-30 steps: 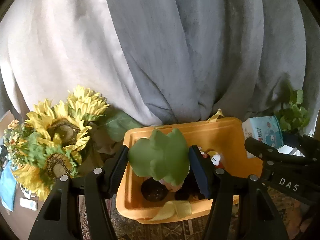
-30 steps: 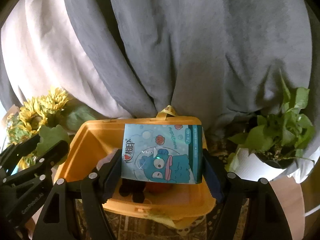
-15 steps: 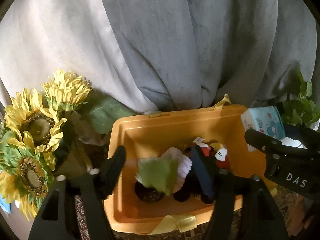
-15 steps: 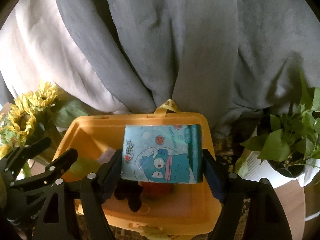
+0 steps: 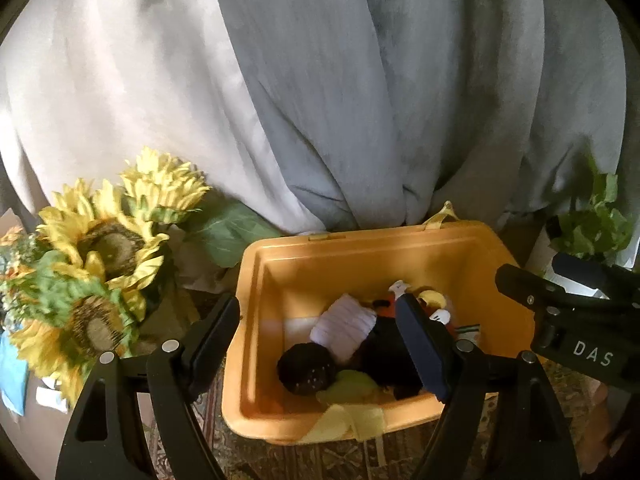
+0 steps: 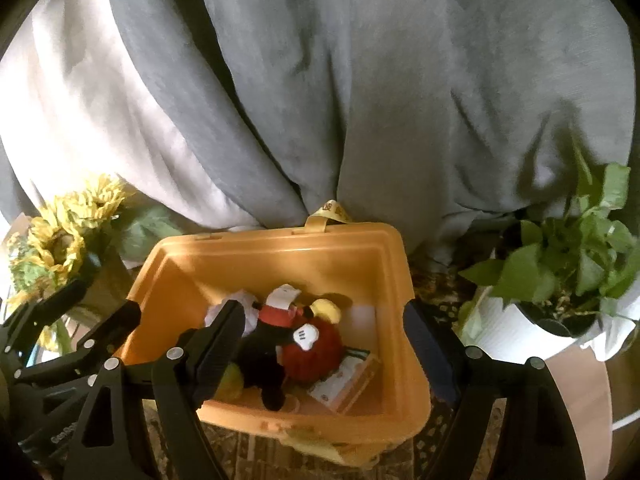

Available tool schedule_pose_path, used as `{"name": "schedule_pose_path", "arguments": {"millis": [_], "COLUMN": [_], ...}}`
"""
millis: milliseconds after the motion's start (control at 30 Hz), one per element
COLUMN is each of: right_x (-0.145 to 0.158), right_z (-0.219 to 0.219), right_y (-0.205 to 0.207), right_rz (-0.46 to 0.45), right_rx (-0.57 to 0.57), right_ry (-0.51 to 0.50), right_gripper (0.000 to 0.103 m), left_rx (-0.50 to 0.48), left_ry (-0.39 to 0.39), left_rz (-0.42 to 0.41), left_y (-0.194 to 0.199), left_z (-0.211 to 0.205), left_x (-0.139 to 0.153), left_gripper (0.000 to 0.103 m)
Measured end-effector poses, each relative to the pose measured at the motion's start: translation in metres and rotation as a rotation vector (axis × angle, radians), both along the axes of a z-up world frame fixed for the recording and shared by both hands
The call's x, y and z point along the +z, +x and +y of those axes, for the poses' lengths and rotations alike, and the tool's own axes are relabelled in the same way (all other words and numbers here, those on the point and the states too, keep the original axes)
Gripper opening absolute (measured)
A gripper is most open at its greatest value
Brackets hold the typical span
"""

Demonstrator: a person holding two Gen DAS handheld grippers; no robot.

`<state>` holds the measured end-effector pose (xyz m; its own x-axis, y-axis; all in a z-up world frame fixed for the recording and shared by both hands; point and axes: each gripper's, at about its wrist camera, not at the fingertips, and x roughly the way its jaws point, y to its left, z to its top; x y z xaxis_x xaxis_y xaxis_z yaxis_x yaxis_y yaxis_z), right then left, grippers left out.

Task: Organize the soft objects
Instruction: 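Open the left tool to drop the frog while the right tool releases the tissue pack inside, then raise both open tools out of the crate and move toward the remaining toys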

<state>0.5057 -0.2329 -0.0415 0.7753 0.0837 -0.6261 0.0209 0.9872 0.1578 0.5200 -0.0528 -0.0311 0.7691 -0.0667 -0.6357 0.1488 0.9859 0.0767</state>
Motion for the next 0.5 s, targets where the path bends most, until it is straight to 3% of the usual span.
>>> {"name": "schedule_pose_path", "arguments": {"millis": [500], "right_x": [0.039], "right_z": [-0.008], "right_y": [-0.090], "right_rz": [-0.122], "right_rx": [-0.028], "right_ry": [-0.049], "right_gripper": [0.082], "left_rx": [0.016], "left_ry": [-0.026], "left_rz": [-0.084], "left_y": [-0.081], "left_z": [0.001], "left_x": [0.032], "left_gripper": [0.081]}}
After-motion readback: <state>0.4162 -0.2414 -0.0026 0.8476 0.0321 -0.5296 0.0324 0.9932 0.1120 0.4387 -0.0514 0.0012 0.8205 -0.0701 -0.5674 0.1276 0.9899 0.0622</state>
